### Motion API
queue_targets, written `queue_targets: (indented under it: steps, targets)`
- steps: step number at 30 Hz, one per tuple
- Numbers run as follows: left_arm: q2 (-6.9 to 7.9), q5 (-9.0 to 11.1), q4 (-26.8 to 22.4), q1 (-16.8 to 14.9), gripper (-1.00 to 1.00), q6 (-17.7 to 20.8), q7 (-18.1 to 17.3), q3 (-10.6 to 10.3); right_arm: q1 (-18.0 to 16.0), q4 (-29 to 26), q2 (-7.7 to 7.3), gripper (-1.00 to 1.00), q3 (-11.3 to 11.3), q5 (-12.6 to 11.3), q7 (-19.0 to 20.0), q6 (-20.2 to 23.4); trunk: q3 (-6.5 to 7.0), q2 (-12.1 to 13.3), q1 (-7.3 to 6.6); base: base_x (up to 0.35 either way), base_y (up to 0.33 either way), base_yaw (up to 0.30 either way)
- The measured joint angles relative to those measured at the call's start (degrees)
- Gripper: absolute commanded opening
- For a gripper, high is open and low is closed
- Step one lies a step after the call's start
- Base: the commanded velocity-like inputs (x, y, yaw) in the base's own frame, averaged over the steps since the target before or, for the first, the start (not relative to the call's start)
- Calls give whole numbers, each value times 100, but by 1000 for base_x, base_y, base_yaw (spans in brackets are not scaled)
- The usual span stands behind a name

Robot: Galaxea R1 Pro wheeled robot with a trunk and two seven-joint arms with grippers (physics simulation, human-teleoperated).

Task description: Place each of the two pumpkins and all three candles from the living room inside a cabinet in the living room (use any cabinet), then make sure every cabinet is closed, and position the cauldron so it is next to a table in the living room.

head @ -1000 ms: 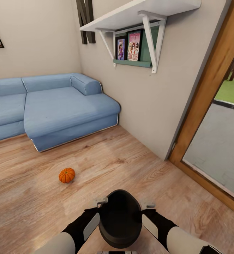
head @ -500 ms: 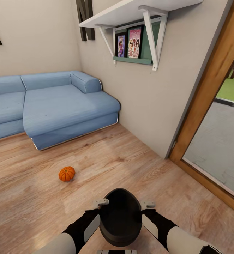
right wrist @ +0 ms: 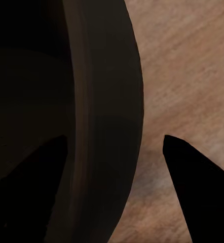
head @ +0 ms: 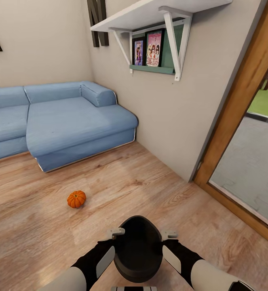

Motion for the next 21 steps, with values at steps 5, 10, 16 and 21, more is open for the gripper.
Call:
queue_targets:
  steps: [5,10,16,21]
  targets:
    - [0,0,-2,1,100,1,-4,2,-5,4,-5,-100,-7,199,-28,20,1,-1,-1,0,0,0]
    - [-4,-1,-1,1,100,1,-6,1,-3,2,-3,-100,-1,113,-17,9,0,0,0,0,0,0]
    - [-5,34,-2,2,-100,-10,-13,-1,-3,5,-2,-100,-1,105,-16,6,1,0,0,0,0,0]
    - [-4,120,-3,2,-100,-62,-31,-9,0,1,5,-100,0,-17,13,-16,0,0,0,0,0,0]
